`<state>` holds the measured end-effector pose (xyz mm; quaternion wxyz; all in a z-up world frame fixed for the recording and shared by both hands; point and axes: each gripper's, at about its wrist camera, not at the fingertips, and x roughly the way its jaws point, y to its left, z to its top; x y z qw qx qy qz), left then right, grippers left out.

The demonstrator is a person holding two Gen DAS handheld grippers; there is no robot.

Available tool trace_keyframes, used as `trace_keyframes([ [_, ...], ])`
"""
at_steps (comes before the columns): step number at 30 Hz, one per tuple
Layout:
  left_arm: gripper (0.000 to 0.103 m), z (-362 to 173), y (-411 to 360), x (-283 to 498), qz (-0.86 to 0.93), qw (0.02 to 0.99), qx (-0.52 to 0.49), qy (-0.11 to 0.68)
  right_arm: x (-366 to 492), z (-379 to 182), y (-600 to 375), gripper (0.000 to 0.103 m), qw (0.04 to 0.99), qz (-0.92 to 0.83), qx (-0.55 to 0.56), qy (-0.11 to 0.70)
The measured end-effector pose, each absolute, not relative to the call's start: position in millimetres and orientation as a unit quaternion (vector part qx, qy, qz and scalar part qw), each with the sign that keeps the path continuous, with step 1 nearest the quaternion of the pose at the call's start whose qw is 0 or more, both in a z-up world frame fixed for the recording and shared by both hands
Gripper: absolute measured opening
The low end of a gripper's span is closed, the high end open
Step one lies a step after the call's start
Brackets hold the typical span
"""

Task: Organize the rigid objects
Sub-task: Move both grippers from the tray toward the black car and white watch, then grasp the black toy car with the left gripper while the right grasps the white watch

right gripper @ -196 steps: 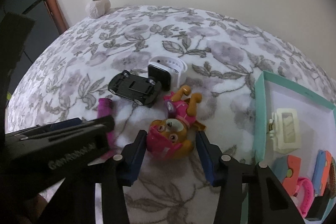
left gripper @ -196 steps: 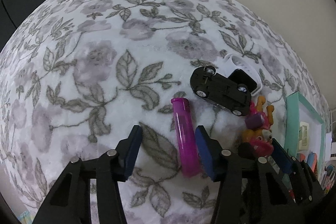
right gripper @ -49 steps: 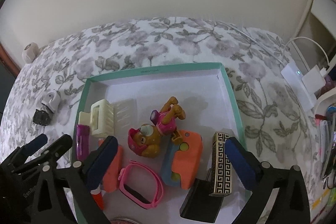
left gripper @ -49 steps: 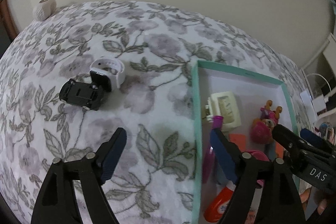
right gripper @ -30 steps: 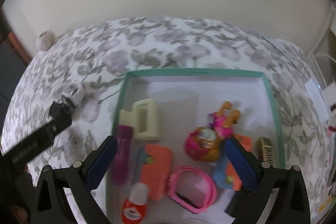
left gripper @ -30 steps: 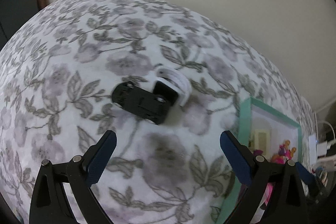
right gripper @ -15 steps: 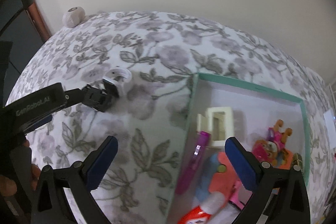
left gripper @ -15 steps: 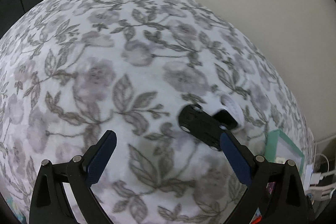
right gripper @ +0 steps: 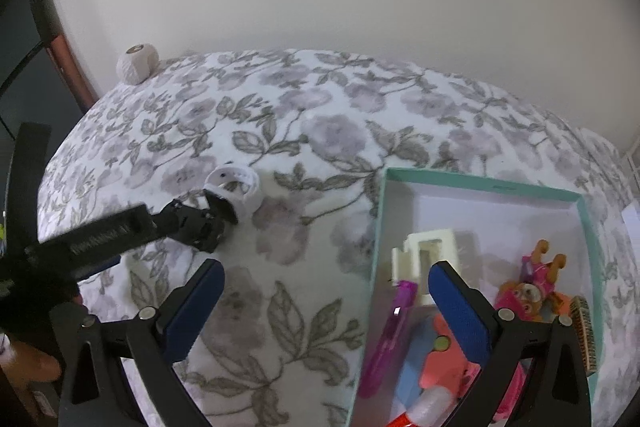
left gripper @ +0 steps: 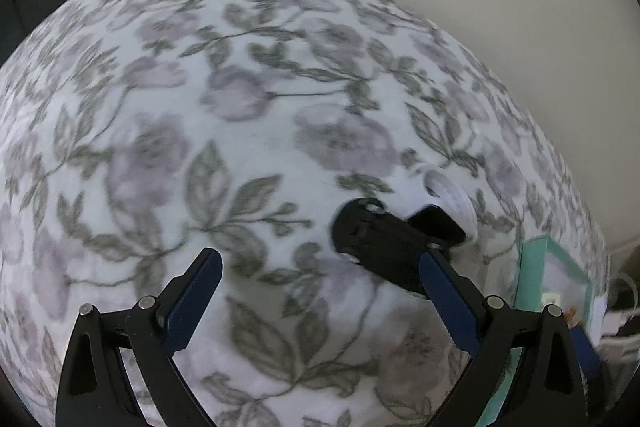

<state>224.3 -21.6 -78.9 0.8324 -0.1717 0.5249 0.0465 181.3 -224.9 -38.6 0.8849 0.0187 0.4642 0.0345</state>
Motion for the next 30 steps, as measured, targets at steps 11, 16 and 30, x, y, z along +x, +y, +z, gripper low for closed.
trace_keyframes([
  [11,0.099,-89,-49,231,0.017,0.840,-0.116,0.529,181,-45,-241,0.103,0.881,0.023,0.024,0.471],
  [16,0.099,-87,-32,228,0.032,0.842,-0.135,0.521,181,-46,-242,0.103,0.880,0.024,0.029,0.473],
  [30,0.099,-90,19,217,0.065,0.823,-0.187,0.533,183,-51,-236,0.103,0.876,0.033,0.017,0.481],
])
